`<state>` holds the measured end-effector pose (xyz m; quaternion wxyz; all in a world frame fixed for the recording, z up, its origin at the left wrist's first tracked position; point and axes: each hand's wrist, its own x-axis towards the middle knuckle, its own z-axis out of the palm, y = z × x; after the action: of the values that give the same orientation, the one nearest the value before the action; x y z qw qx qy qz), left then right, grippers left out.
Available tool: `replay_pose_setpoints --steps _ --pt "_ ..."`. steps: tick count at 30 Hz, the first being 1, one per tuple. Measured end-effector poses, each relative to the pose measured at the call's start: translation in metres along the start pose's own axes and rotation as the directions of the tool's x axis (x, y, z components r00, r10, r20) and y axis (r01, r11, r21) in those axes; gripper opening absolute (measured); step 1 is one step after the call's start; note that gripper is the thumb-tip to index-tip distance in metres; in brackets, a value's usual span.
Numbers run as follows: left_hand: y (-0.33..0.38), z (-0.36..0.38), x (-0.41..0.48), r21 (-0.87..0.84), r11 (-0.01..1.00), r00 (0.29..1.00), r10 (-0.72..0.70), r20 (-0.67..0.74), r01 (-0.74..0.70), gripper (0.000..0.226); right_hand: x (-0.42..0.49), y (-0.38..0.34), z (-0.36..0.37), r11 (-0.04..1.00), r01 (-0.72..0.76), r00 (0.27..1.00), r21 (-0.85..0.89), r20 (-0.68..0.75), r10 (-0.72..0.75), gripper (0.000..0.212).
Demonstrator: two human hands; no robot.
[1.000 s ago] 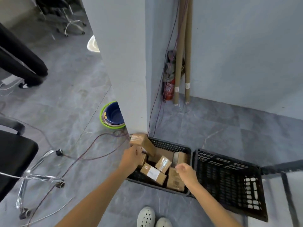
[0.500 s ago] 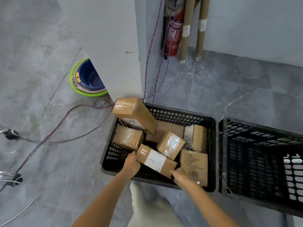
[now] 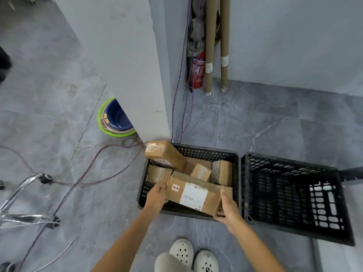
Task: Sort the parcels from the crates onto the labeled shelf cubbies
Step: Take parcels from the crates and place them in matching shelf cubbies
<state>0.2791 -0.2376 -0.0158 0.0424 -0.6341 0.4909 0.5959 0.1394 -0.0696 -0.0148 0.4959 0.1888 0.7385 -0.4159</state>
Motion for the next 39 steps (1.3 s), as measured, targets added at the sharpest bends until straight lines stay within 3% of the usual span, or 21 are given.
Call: replay_pose_setpoints --steps 4,9,12,16,22,30,39 --pt "0.109 -0.020 -0.113 -0.020 0.981 0.980 0.192 0.057 -0.191 0.015 -0.109 -0.091 -0.044 0.992 0.125 0.986 0.007 -0.110 -0.124 0.034" --pt "0.248 -0.033 -0.242 0.030 0.889 0.884 0.451 0.126 -0.457 0.021 -0.244 -0.210 -0.115 0.924 0.368 0.921 0.099 -0.171 -0.349 0.031" --pt "0.321 -0.022 -0.316 0.027 0.799 0.788 0.585 0.191 -0.600 0.030 -0.324 -0.260 -0.168 0.839 0.534 0.824 0.099 -0.280 -0.492 0.036" --pt "0.391 0.007 -0.411 -0.013 0.659 0.634 0.728 0.263 -0.752 0.017 -0.419 -0.295 -0.243 0.719 0.695 0.653 0.018 -0.433 -0.621 0.039" --pt "0.440 0.065 -0.529 -0.065 0.497 0.442 0.819 0.365 -0.866 0.018 -0.512 -0.294 -0.343 0.610 0.792 0.488 -0.005 -0.595 -0.639 0.051" --pt "0.439 0.123 -0.600 -0.257 0.467 0.224 0.749 0.623 -0.846 0.016 -0.568 -0.236 -0.420 0.536 0.844 0.341 -0.026 -0.744 -0.574 0.043" --pt "0.446 0.162 -0.632 -0.311 0.718 0.063 0.442 0.895 -0.622 0.028 -0.597 -0.187 -0.433 0.433 0.901 0.239 0.009 -0.845 -0.479 0.017"
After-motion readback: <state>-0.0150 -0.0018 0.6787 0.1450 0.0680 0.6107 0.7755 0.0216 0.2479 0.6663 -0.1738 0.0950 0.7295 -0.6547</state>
